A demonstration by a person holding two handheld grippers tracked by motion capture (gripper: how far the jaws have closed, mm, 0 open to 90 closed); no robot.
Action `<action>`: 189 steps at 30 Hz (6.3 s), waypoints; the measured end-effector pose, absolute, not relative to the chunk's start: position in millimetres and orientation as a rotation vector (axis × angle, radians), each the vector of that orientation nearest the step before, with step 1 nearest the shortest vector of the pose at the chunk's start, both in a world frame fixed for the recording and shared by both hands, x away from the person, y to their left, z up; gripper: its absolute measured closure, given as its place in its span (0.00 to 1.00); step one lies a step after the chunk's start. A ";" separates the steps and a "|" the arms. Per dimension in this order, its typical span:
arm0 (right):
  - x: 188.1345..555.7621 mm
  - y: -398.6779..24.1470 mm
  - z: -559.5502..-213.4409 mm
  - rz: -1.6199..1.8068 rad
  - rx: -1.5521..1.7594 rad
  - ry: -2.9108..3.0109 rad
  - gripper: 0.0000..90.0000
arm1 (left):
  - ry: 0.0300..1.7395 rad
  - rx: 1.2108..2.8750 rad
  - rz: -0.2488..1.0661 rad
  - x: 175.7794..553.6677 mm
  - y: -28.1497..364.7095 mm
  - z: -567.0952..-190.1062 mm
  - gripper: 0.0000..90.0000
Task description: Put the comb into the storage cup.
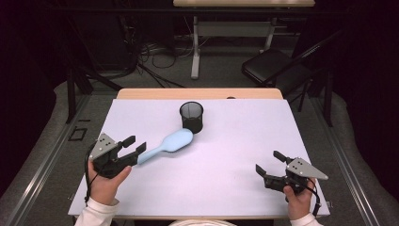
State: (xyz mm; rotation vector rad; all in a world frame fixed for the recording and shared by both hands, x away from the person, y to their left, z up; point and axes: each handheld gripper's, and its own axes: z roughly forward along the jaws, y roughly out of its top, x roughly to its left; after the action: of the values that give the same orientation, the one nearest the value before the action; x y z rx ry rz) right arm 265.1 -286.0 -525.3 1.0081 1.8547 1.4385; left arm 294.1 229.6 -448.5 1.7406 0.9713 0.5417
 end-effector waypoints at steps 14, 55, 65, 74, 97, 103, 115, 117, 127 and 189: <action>265.6 -287.4 -526.4 1.436 1.021 1.856 0.16 | 0.992 1.702 0.398 324.0 236.6 -426.2 0.55; 269.3 -287.1 -529.5 1.437 1.038 1.881 0.16 | 1.250 2.118 0.433 402.4 227.2 -432.1 0.99; 269.3 -286.9 -529.5 1.438 1.040 1.881 0.16 | 1.306 2.137 0.430 415.2 225.5 -442.3 1.00; 269.3 -287.1 -529.4 1.439 1.037 1.881 0.16 | 1.320 2.214 0.403 425.8 214.1 -458.4 1.00; 270.3 -287.1 -529.8 1.436 1.028 1.889 0.16 | 1.353 2.305 0.284 436.3 202.5 -490.9 1.00; 270.6 -287.3 -529.8 1.438 1.025 1.892 0.16 | 1.343 2.359 0.240 438.9 191.5 -502.4 1.00; 270.5 -287.2 -529.7 1.439 1.025 1.896 0.16 | 1.349 2.418 0.217 439.0 184.5 -515.6 1.00; 270.6 -287.4 -529.8 1.439 1.024 1.896 0.16 | 1.352 2.419 0.213 438.8 184.8 -516.7 1.00; 270.5 -286.8 -530.0 1.442 1.030 1.898 0.16 | 1.349 2.415 0.188 429.0 187.1 -521.7 1.00; 271.7 -285.5 -531.3 1.439 1.039 1.912 0.16 | 1.341 2.327 0.164 410.3 197.3 -504.9 0.67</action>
State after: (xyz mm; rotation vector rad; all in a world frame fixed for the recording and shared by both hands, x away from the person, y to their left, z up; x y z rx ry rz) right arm 271.7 -285.5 -531.3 1.0388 1.9118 1.4395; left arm 410.3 197.3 -504.9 2.3270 1.3411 0.1641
